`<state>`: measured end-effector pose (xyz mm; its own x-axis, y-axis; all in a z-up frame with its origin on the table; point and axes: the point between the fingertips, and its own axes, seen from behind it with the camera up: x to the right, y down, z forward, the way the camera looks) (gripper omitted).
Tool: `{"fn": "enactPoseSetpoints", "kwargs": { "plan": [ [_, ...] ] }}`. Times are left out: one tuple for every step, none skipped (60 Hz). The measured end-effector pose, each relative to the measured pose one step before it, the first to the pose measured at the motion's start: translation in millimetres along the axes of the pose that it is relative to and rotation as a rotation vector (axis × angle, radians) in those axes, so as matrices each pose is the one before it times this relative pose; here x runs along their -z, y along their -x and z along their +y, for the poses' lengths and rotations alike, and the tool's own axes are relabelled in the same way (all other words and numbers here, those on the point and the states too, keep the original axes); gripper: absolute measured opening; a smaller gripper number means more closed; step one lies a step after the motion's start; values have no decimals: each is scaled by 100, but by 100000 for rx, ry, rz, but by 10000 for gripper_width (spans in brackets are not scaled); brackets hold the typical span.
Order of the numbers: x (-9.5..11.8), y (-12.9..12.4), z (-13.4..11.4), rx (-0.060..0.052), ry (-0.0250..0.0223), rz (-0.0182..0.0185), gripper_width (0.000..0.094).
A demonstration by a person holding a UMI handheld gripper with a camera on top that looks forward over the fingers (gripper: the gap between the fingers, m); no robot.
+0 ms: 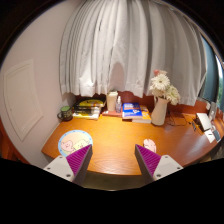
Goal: Arrange mouse
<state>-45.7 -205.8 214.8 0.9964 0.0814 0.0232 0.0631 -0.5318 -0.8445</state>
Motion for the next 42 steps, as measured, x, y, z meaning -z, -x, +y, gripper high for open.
{"fn": "enactPoseSetpoints", "kwargs": {
  "plan": [
    [-65, 98, 413, 198, 866, 35, 860],
    [-171, -106, 609, 371, 738, -3, 859],
    [-275, -175, 790, 305, 802, 83, 859],
    [-225, -196, 772, 220, 1010, 117, 858],
    [-324, -337, 859, 302, 927, 52, 859],
    [-197, -78, 775, 90, 1237, 265, 858],
    [-314, -402, 894, 346, 896, 128, 858],
    [1264, 93, -1050, -776, 716, 0, 858],
    [-1264, -507, 2031, 367, 1888, 335, 856],
    [-761, -396, 1254, 294, 411, 734, 857],
    [-401, -541, 931, 64, 690, 345, 859],
    [-380, -457, 867, -2, 889, 555, 858],
    [-382, -466, 789, -114, 1015, 600, 858],
    [-370, -512, 757, -191, 937, 603, 859],
    [-403, -535, 699, -240, 882, 679, 858],
    [-409, -540, 642, -308, 871, 736, 859],
    [-415, -526, 608, -429, 820, 780, 860],
    [-389, -571, 554, -499, 767, 666, 860],
    [-428, -559, 514, -543, 745, 694, 860],
    [-438, -554, 474, -512, 697, 617, 860],
    [-459, -592, 495, -451, 824, 628, 859],
    [-438, -572, 426, -537, 925, 609, 858],
    [-439, -573, 378, -628, 876, 602, 859],
    [-473, -548, 294, -537, 725, 569, 861],
    [-486, -522, 188, -441, 509, 491, 861],
    [-502, -498, 127, -389, 394, 419, 859],
    [-516, -493, 97, -346, 378, 422, 858],
    [-527, -497, 38, -253, 371, 414, 857],
    [-523, -495, 8, -275, 343, 413, 858],
    [-535, -469, -36, -195, 229, 325, 854],
    [-558, -403, -119, -174, 88, 246, 854],
    [-563, -378, -167, -96, 80, 254, 855],
    [-580, -426, -169, 64, -7, 403, 857],
    [-578, -452, -191, 127, 53, 548, 859],
    [-581, -414, -214, 80, 101, 599, 859],
    [-565, -370, -200, -17, 105, 491, 859],
    [-517, -289, -258, -138, 71, 191, 860],
    [-523, -241, -345, -245, -85, -24, 858],
    [-540, -191, -368, -334, -217, -204, 859],
    [-513, -180, -391, -357, -172, -172, 858],
    [-501, -171, -384, -431, -119, -165, 858],
    [-539, -155, -313, -449, 46, -159, 859]
  ]
}}
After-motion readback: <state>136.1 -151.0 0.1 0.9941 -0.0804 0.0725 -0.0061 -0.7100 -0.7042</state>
